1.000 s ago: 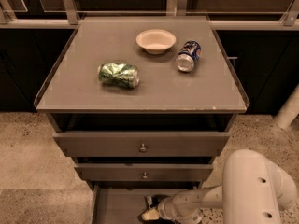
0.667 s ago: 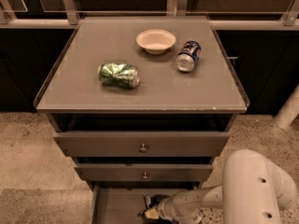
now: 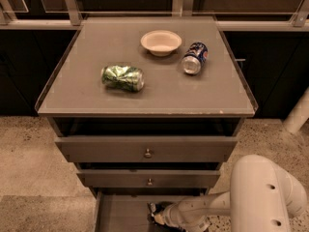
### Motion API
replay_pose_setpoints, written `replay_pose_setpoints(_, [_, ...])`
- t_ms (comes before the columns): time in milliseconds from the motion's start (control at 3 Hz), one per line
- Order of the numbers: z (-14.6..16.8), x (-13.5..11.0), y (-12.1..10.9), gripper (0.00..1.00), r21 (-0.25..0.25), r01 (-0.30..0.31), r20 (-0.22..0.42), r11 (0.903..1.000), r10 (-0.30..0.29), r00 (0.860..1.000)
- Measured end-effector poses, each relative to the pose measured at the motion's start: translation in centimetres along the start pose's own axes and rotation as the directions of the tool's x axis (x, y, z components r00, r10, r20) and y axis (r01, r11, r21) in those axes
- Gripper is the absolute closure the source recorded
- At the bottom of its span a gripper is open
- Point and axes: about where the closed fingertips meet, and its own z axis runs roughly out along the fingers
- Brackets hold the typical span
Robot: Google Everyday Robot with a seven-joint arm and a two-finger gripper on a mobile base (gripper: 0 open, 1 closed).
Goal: Pick blue chip bag from bottom drawer and place on counter
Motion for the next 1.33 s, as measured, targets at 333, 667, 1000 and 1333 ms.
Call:
replay_pose_setpoints(333, [-2.7, -0.4, 0.1, 1.00, -0.053, 0.026, 0.025, 0.9983, -0.025, 0.999])
replay_pose_setpoints(667, [-8.9, -0.4, -4.0, 1.00, -0.078, 0.034, 0.069, 0.9964, -0.029, 0.997])
replay_pose_setpoints(1000, [-15.9, 1.0, -6.3, 1.00, -0.116, 0.022, 0.118, 0.9930, -0.008, 0.993])
replay_pose_setpoints(1333, [-24.2, 2.4, -7.1, 1.00, -0.113, 0.034, 0.194, 0.9930, -0.011, 0.981])
